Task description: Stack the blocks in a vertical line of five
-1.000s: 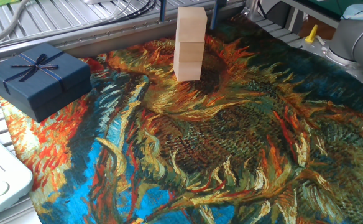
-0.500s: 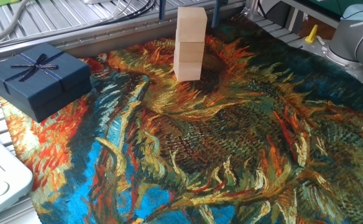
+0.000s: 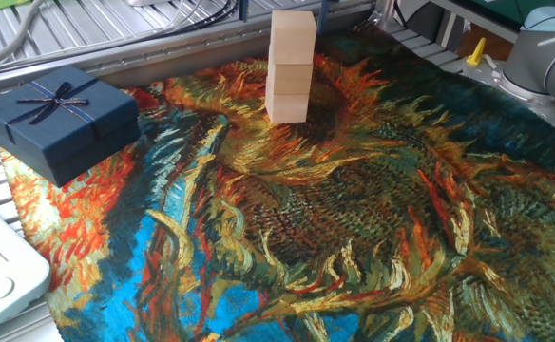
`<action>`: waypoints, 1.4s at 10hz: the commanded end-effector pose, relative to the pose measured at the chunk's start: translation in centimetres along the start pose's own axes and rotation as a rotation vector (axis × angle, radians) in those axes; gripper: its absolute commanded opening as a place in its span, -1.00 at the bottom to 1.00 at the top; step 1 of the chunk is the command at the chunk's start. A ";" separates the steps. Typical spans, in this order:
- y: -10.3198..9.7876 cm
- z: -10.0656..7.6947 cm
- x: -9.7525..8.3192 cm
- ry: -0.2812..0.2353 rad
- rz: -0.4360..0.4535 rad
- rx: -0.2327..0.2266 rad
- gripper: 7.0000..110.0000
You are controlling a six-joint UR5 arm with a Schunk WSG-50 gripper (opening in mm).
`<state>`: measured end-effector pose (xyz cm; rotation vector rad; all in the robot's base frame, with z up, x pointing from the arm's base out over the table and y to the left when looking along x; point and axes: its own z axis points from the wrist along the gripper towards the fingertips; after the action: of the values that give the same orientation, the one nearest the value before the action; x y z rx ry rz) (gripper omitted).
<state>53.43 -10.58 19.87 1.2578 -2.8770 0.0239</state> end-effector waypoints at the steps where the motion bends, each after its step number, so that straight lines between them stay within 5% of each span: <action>1: 1.0 -0.2 -1.1 -0.042 0.040 -0.043 0.15; 4: 1.0 -0.2 -1.7 -0.066 0.131 -0.047 0.15; 8: 0.3 -0.2 -1.6 -0.045 0.100 -0.019 0.15; 11: 3.0 1.1 -9.8 -0.068 0.118 -0.072 0.15; 12: 3.0 1.8 -10.0 -0.039 0.123 -0.043 0.15; 13: 2.5 2.8 -8.1 0.014 0.093 -0.030 0.15; 14: 4.2 4.1 -5.6 0.067 0.081 -0.109 0.15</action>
<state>55.98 -4.12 17.41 1.1070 -2.9100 -0.0553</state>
